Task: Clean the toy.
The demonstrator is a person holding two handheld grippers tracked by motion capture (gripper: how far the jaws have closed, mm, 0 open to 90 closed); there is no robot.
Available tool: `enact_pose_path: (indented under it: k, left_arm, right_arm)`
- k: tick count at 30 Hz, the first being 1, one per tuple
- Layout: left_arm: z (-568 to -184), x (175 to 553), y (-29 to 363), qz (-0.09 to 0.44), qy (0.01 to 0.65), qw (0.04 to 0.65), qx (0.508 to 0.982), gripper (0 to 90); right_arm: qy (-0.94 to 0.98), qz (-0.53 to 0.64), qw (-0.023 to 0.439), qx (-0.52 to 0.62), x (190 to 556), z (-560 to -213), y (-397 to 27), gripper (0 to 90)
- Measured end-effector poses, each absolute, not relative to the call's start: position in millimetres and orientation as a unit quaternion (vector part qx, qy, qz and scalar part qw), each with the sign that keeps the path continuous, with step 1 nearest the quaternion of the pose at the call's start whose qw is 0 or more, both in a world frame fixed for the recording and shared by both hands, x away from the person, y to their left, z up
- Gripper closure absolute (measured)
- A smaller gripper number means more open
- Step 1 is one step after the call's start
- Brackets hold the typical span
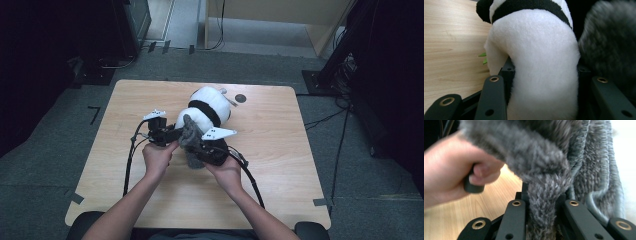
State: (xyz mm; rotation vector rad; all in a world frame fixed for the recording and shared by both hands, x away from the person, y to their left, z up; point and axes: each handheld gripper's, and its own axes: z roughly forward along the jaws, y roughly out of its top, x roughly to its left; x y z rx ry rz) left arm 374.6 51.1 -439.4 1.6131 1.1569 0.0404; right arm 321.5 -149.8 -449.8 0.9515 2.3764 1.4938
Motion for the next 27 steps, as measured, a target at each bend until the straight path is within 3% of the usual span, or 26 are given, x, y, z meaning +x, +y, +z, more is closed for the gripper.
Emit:
enact_pose_path:
  k: [14,27]
  left_arm:
    - [-437.3,376.3,56.6,-0.009,0.494,0.561,0.664,51.8]
    - [-438.1,378.3,61.8,-0.03,0.495,0.576,0.649,51.6]
  right_arm:
    - [0.82,0.476,0.135,0.287,323.7,-466.8,-143.5,80.4]
    - [0.825,0.446,0.135,0.32,335.9,-482.6,-154.5,80.4]
